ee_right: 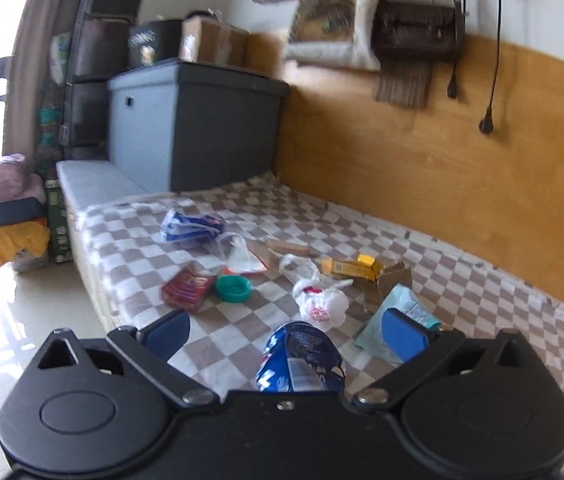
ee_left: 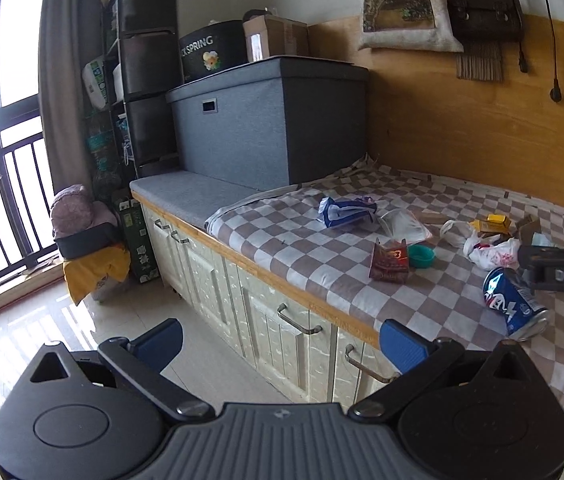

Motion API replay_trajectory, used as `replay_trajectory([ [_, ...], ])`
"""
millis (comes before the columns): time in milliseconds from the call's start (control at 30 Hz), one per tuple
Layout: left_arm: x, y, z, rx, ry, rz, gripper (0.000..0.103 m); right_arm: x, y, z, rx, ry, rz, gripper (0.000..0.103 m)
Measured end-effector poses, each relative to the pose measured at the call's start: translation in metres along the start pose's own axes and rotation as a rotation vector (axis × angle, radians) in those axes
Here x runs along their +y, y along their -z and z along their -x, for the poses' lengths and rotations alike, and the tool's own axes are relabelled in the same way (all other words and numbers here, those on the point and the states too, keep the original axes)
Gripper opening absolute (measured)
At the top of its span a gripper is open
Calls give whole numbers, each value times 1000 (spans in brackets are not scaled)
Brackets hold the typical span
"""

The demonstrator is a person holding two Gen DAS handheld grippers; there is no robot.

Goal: Collect trash
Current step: 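Reach the right tool to the blue can while the left tool reaches the red cigarette pack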

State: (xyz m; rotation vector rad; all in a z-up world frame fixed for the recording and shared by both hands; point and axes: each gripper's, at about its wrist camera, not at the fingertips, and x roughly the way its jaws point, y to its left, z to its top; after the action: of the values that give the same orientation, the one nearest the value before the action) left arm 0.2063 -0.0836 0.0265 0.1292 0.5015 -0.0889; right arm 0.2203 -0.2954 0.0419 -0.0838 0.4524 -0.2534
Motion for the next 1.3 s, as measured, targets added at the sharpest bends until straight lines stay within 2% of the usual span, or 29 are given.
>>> replay_trajectory([
  [167, -9, -9, -33, 30, 17, -22, 103, 1, 8, -50, 49, 48, -23, 103],
  [400, -23, -13, -82, 112, 66, 35, 103, 1, 48, -76, 62, 119, -17, 103],
  [500, -30, -13, -98, 134, 96, 47, 103, 7, 61, -79, 51, 100, 31, 103],
  [567, -35, -16, -107, 122, 102, 44, 103, 12, 62, -83, 86, 82, 71, 103],
  [667, -41, -27, -125, 132, 125, 43, 103, 22, 61, -84, 77, 137, 117, 103],
  [800, -52, -46, -155, 198, 178, 59, 103, 39, 63, -87, 40, 223, 259, 103],
  [867, -62, -55, -166, 202, 183, 33, 103, 46, 66, -93, 43, 242, 323, 101],
  [933, -73, -63, -177, 204, 181, 0, 103, 49, 69, -100, 49, 248, 365, 94],
  [1100, -96, -79, -207, 265, 260, -55, 103, 54, 72, -104, 42, 279, 416, 89],
  [1200, -112, -85, -222, 289, 237, -87, 103, 53, 68, -101, 13, 298, 432, 84],
  [1300, -126, -89, -237, 321, 208, -123, 103, 47, 64, -101, 13, 306, 422, 74],
])
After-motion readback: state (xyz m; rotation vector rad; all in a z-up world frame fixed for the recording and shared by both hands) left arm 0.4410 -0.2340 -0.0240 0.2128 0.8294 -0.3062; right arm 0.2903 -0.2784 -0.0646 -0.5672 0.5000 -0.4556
